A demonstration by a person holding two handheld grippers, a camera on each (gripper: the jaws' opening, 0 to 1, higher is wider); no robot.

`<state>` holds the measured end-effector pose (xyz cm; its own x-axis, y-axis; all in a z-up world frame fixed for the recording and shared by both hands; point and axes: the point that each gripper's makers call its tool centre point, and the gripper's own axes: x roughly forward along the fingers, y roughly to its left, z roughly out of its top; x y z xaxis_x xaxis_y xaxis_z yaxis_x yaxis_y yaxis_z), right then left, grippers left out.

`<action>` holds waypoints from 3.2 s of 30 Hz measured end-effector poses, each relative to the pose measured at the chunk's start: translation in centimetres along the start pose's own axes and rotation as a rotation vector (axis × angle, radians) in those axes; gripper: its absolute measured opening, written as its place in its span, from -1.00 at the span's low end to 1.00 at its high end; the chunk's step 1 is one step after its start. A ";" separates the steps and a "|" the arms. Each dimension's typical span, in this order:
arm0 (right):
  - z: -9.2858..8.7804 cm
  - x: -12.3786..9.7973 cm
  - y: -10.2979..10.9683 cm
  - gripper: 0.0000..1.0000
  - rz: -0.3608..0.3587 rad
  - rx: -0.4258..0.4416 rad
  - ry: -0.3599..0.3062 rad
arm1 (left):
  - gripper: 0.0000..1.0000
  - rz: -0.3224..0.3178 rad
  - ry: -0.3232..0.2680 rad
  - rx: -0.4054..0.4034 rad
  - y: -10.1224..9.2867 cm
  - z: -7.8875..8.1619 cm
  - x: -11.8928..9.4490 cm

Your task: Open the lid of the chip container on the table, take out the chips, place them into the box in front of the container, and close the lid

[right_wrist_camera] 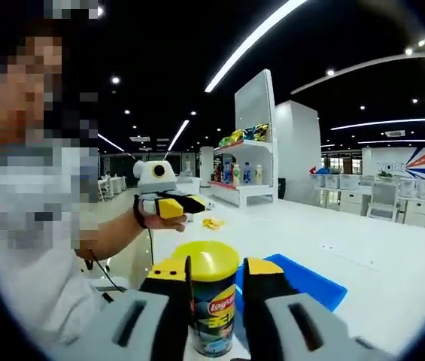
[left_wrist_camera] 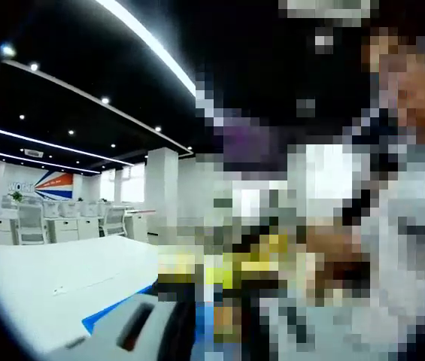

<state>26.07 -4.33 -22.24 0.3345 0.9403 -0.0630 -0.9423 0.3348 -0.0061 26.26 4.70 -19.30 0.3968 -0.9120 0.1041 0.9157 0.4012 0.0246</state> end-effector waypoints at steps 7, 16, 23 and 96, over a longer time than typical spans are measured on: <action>0.8 0.7 -0.3 -0.76 -0.016 -0.032 -0.028 | -0.95 -0.043 0.088 0.026 -1.1 -0.4 2.8; 0.4 1.6 0.1 -0.94 0.001 -0.035 -0.013 | -0.95 -0.114 0.171 0.028 -2.7 -1.2 4.9; 0.5 2.2 0.5 -0.94 0.024 -0.048 0.012 | -0.95 -0.122 0.215 0.009 -2.6 -2.1 4.9; 3.0 2.6 2.3 -0.16 0.063 -0.061 -0.230 | -0.56 -0.085 0.106 0.025 -0.9 -3.3 2.8</action>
<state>24.78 -0.94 -19.39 0.2635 0.9506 0.1640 -0.9581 0.2776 -0.0700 26.73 1.53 -22.28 0.3235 -0.9462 -0.0053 0.9449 0.3228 0.0538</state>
